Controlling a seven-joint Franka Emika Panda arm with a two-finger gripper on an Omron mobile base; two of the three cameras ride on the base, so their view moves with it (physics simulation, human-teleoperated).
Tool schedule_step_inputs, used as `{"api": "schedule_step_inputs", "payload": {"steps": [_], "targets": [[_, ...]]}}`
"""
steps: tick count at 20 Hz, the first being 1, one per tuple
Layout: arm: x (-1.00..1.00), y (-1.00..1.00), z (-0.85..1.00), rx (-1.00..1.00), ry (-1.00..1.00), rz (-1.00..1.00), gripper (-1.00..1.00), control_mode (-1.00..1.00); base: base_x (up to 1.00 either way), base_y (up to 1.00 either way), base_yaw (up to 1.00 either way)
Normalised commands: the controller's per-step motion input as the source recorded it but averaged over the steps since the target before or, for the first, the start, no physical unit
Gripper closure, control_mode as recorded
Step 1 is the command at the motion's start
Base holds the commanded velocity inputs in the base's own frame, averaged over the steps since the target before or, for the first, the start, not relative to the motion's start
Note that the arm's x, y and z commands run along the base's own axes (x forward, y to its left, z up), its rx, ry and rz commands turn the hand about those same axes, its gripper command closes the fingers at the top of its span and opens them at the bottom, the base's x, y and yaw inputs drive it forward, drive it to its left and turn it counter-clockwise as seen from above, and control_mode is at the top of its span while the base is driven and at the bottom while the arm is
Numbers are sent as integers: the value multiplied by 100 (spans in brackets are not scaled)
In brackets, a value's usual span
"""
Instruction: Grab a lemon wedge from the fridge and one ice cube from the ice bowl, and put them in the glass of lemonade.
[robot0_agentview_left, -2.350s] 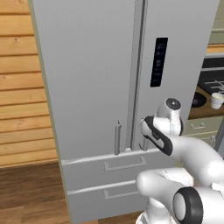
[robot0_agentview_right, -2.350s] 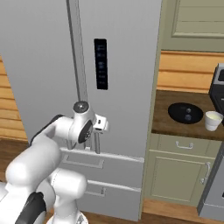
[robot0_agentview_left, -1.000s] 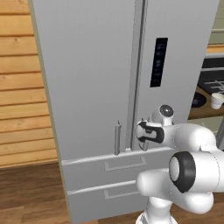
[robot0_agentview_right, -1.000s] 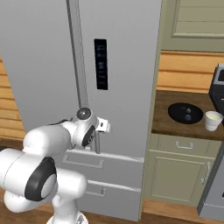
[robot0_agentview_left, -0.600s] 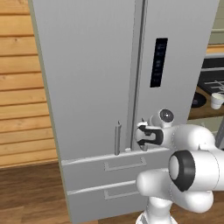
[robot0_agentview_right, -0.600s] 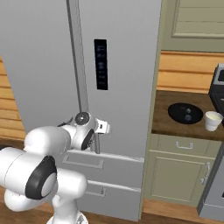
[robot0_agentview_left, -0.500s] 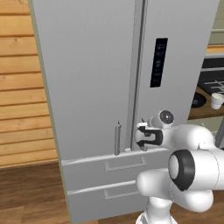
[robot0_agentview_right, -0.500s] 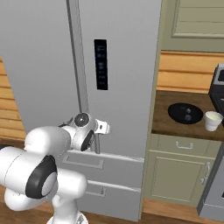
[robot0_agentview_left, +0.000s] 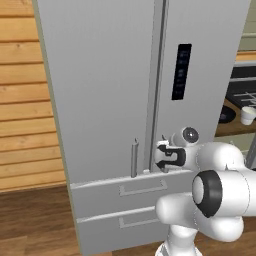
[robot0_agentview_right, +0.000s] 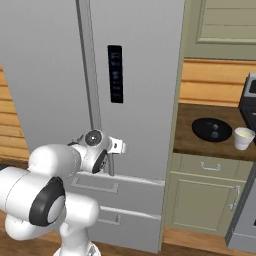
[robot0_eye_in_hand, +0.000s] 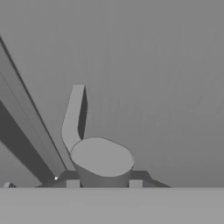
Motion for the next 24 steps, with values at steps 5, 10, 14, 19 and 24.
{"api": "schedule_step_inputs", "payload": {"steps": [5,10,14,19,24], "targets": [[2,-57,0,0,0,-4,100,-100,0,0,0],[-10,-98,5,1,0,-13,100,-100,0,0,0],[-26,-100,25,5,0,-11,100,-100,0,0,0],[-77,-100,42,15,0,-7,100,-100,0,0,0],[-96,-100,24,19,0,-10,100,-100,0,0,0]]}}
